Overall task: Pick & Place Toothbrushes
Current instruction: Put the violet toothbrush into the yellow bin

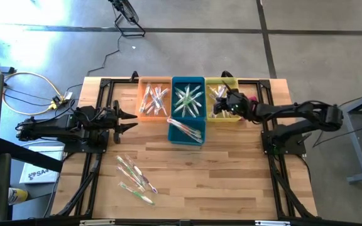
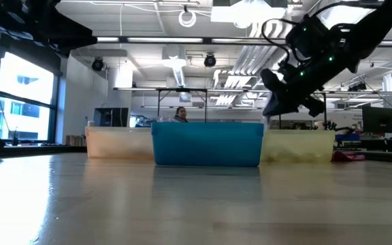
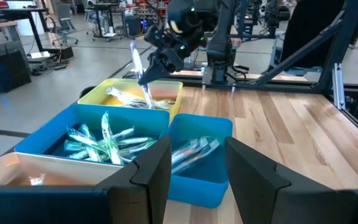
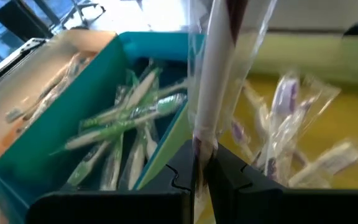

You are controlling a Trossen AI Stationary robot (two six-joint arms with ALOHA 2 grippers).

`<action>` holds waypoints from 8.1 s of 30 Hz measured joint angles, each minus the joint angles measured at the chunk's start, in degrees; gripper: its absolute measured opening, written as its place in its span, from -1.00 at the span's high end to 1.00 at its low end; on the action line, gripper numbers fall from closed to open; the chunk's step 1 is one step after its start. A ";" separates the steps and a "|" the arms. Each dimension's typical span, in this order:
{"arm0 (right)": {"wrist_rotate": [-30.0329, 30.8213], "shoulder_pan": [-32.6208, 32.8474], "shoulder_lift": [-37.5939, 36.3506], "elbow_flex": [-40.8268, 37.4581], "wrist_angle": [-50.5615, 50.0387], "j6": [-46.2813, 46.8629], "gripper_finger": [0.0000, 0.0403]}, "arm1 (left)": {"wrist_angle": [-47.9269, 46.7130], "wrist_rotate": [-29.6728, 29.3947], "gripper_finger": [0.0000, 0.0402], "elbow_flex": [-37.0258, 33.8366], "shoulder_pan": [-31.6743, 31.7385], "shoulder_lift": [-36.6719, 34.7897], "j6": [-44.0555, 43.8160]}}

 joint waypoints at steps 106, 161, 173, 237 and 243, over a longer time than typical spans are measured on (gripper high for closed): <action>-42.96 6.21 0.37 0.02 30.11 -25.28 0.34 | 24.51 8.87 0.29 6.06 -5.81 31.83 -12.90; -42.87 6.21 0.37 0.00 27.92 -23.57 0.34 | -20.09 -3.08 0.29 41.40 -35.65 68.98 -11.84; -42.87 6.97 0.37 0.00 27.87 -23.55 0.34 | -4.71 -3.13 0.29 41.40 -35.65 69.00 -16.54; -39.87 10.93 0.37 0.00 24.84 -23.75 0.34 | -10.05 11.63 0.32 41.16 -36.50 90.66 -19.41; -39.87 10.93 0.37 0.00 24.86 -23.75 0.34 | -10.25 11.19 0.61 41.13 -36.37 90.71 -19.41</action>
